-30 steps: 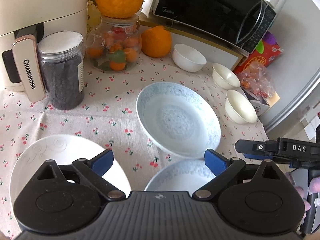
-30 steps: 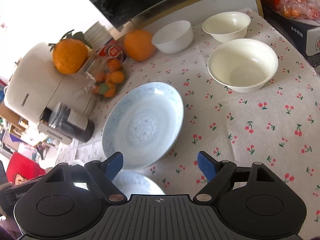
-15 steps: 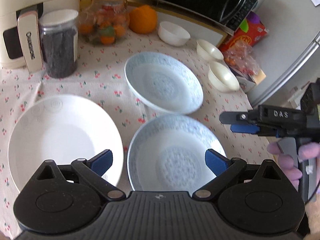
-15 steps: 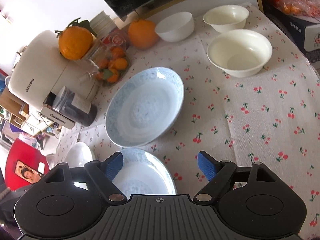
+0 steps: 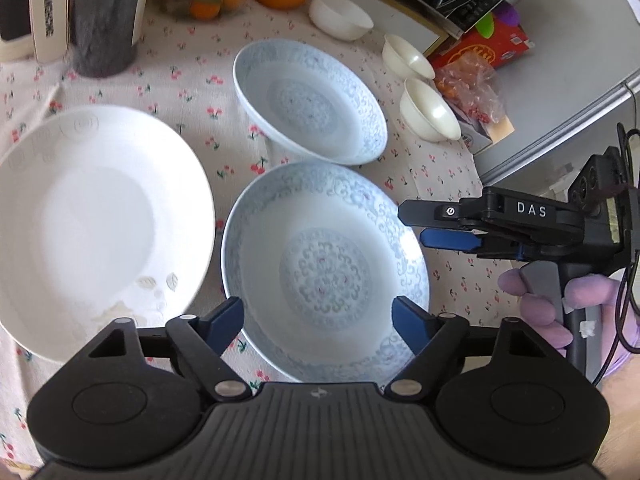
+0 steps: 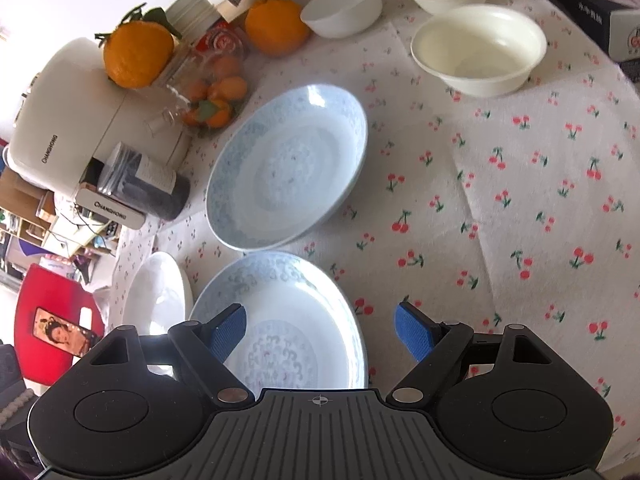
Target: Organize plates and bowls
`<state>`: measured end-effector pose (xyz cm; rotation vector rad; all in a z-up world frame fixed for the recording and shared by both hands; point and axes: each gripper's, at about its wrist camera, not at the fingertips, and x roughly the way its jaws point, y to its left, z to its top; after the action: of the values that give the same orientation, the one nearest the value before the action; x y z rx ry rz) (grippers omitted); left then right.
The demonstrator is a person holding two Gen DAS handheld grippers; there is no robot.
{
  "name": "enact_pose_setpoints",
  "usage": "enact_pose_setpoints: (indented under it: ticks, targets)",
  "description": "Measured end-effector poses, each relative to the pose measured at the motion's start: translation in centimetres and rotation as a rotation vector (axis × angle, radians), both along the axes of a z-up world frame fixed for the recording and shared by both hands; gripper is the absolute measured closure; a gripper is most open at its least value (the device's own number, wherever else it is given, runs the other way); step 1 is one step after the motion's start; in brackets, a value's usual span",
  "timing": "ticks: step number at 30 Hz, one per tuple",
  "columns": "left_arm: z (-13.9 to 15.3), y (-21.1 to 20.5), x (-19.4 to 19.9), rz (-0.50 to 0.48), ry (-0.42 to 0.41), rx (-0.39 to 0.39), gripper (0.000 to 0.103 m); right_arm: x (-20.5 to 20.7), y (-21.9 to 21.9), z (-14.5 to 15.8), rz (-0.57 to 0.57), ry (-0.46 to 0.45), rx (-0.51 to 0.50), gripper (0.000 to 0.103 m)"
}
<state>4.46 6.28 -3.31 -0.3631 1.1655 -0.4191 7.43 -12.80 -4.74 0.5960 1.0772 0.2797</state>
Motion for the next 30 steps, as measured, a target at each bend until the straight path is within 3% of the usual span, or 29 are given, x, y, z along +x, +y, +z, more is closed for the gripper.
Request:
enact_pose_setpoints:
  ticks: [10,18,21,30]
  targets:
    - [0.0,0.2,-0.2,0.019,0.02,0.016,0.047,0.1,0.3,-1.3,-0.001,0.055,0.036,0.02]
    - [1.2,0.6,-0.5,0.053,-0.016,0.092,0.045,0.2,0.1,-1.6,-0.007,0.069,0.046,0.02]
    - [0.6,0.5,-0.4,0.051,0.013,0.117,0.045,0.1,0.3,-1.6,-0.004,0.068,0.041,0.02]
    - [-1.0,0.3,-0.3,0.045,0.083,0.124,0.058,0.0,0.8,-2.0,0.012,0.077,0.036,0.023]
